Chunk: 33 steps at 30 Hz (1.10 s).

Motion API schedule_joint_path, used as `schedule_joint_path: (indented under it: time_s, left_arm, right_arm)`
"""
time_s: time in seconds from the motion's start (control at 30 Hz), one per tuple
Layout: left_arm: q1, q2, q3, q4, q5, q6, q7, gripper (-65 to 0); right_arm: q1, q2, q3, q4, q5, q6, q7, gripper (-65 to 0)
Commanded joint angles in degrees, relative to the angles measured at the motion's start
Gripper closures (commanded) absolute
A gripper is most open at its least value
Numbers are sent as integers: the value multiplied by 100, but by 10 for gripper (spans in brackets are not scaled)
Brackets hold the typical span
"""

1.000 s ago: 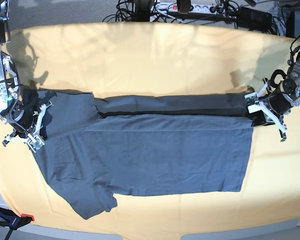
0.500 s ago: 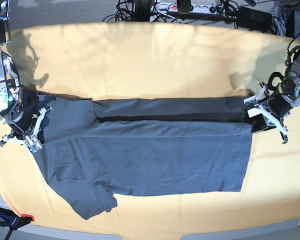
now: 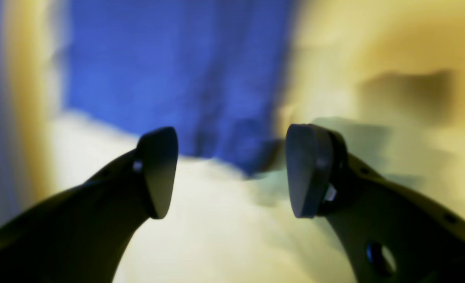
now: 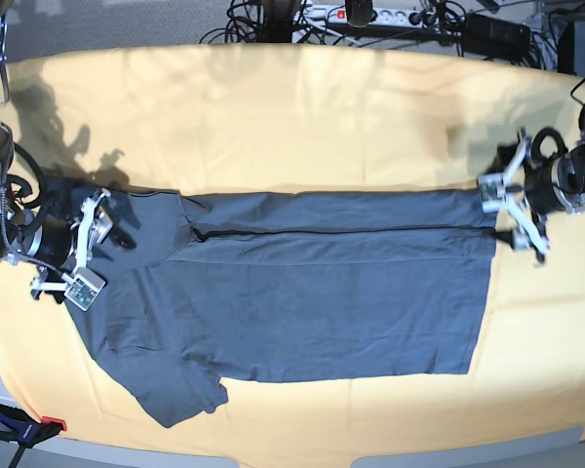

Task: Fold the T-shirt properly
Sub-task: 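Open both grippers and reposition them along the folded edge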

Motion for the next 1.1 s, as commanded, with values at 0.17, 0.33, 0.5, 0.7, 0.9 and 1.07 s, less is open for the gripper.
schedule_joint_path:
  time_s: [0.17,0.33,0.5,0.7,0.9,1.07]
  left_arm:
    - [125,-188,-85,-28,411,-358,-116,-433]
    - [302,-140,-85,-361,1047,354,-398,-433]
    - [302,-52,-85,-793,1473,715,-675,-433]
    - [304,-15,-83,-1204,1488,339,-1355,-433]
    - [302,227,-83,-1261,1606,461,-1447,-433]
    - [284,455,-83,-1261,1902,866,-1453,-433]
  right_arm:
    - [-761,149,70,76,232,-10,-225,-432]
    - [-1272,146,68,76,229,-10,-7,-432]
    - [-1464,149,70,76,229,-10,48,-432]
    - [-1429,146,70,76,229,-10,157,-432]
    - [-1399,144,70,76,232,-10,157,-432]
    - [-1401,146,70,76,229,-10,155,-432]
